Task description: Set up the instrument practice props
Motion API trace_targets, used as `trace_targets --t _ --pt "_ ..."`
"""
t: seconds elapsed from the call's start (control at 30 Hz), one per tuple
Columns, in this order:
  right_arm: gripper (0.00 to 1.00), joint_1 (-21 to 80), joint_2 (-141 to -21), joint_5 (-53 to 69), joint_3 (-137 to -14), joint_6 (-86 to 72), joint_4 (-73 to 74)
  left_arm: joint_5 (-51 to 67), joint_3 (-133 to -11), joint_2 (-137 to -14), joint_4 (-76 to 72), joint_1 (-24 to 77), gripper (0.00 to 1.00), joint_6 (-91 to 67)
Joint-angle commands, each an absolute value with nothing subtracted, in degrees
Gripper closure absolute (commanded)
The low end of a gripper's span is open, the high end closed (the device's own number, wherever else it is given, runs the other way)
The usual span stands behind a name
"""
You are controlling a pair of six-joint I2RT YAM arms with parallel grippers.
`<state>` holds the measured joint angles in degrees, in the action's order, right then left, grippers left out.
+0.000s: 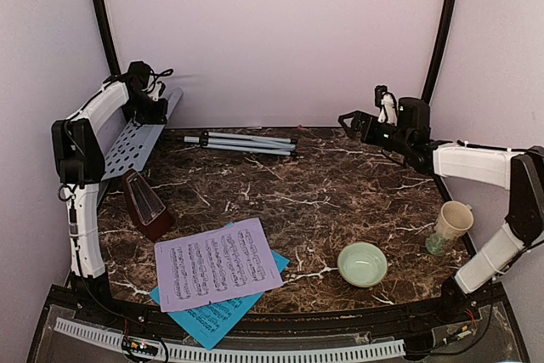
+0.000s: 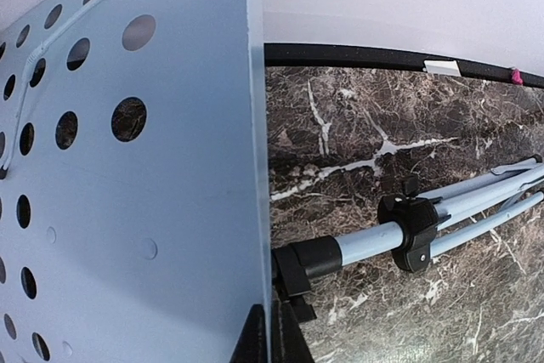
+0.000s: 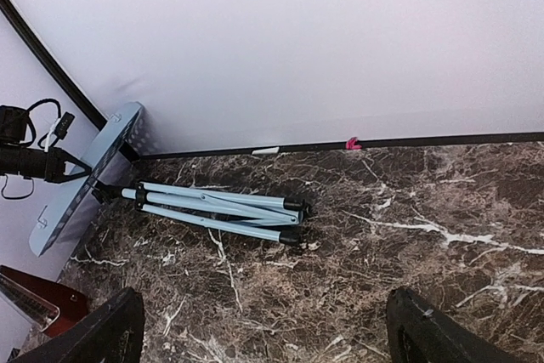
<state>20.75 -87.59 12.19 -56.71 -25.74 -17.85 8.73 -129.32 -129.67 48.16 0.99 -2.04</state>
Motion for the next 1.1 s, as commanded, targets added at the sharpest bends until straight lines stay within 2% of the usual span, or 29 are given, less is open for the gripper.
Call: trace_targets --t 0.0,0.23,0.57,0.83,1.07 --pt "0.00 20.92 -82.85 9.03 -52.38 -25.47 -28.84 4.67 -134.59 -114.84 38.60 4.38 1.00 5.76" --pt "0.00 20.02 -81.64 11.22 -51.81 -25.78 -29.89 -1.99 -134.52 -108.64 36.26 10.11 1.00 11.95" --pt "0.00 18.42 -77.84 13.65 -50.52 -23.46 -33.81 -1.91 -128.81 -99.23 28.28 20.84 1.00 25.36" --pt "0.00 18.42 -74.56 19.64 -52.41 -17.82 -31.95 2.37 -121.96 -92.78 18.68 29.07 1.00 38.58" --pt "0.00 18.42 -76.19 29.39 -57.86 -19.16 -27.05 8.05 -112.06 -86.14 5.50 34.72 1.00 47.45"
